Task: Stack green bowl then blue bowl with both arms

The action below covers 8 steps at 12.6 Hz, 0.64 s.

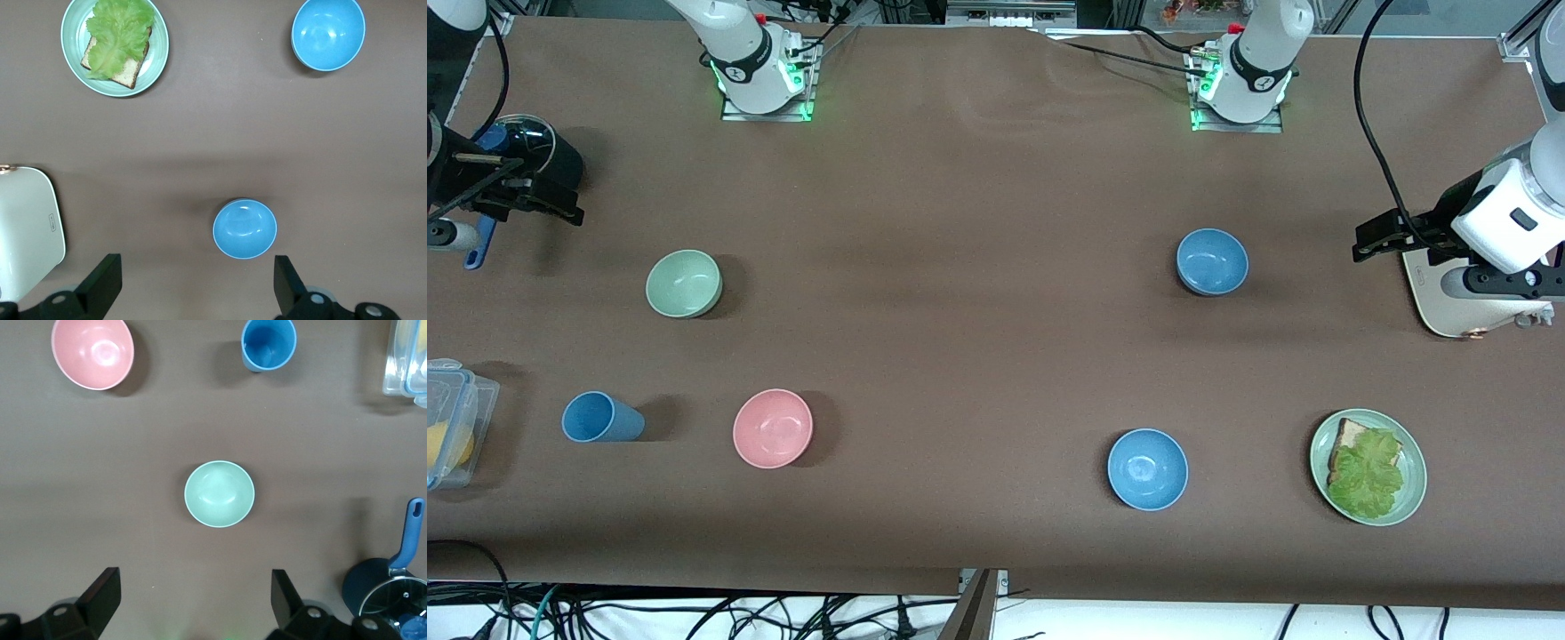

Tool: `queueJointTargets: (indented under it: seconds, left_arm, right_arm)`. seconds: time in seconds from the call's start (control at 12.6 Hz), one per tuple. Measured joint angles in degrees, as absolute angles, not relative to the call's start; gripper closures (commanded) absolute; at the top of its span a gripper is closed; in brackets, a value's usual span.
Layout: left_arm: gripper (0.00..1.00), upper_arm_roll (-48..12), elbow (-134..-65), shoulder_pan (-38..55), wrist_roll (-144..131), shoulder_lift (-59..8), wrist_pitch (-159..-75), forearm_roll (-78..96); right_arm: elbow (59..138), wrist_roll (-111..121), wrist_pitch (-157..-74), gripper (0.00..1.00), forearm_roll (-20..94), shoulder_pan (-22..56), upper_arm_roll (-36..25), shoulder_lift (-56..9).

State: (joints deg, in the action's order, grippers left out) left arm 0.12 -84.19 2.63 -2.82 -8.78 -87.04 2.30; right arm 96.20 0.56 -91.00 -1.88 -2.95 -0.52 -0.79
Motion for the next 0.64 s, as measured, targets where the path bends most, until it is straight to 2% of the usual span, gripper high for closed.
queueJointTargets:
  seconds: [0.64]
  left_arm:
    - [0.0,0.3,-84.0,2.6,-2.8,-9.0,-87.0,2.3]
  right_arm:
    - [97.3,2.4,-90.5,0.01,-2.3,-3.0,-4.7,-3.9]
